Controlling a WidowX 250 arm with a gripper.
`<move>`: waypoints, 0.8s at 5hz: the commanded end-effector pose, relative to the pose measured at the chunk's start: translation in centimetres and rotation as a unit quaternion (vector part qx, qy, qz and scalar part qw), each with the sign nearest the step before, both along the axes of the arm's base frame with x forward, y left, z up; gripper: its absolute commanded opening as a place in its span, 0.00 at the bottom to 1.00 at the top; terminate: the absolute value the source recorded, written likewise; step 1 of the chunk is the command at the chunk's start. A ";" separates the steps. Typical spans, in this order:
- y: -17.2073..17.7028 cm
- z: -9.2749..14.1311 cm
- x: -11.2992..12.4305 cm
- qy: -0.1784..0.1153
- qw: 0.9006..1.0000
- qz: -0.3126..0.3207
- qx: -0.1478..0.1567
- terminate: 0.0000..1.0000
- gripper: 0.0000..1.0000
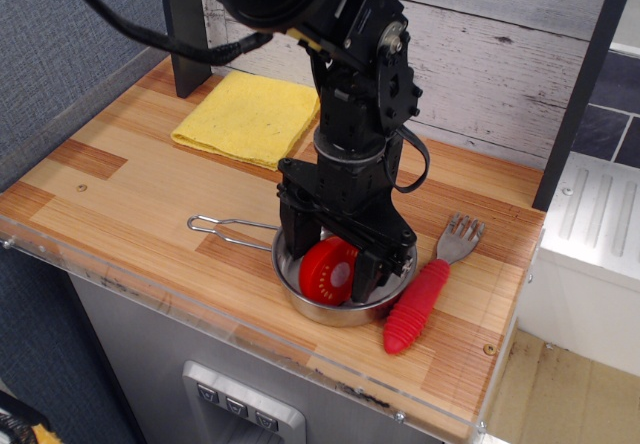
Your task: Move the red vegetable to the left center of the table against the wall.
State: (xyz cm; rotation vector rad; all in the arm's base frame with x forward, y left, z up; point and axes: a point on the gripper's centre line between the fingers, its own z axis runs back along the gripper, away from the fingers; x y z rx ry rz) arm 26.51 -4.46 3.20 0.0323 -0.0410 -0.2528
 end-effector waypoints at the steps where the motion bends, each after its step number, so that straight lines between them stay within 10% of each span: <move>1: -0.1 0.7 0.5 -0.021 1.000 -0.006 0.002 0.00 0.00; 4: 1.7 7.0 3.1 -0.079 0.997 -0.001 -0.009 0.00 0.00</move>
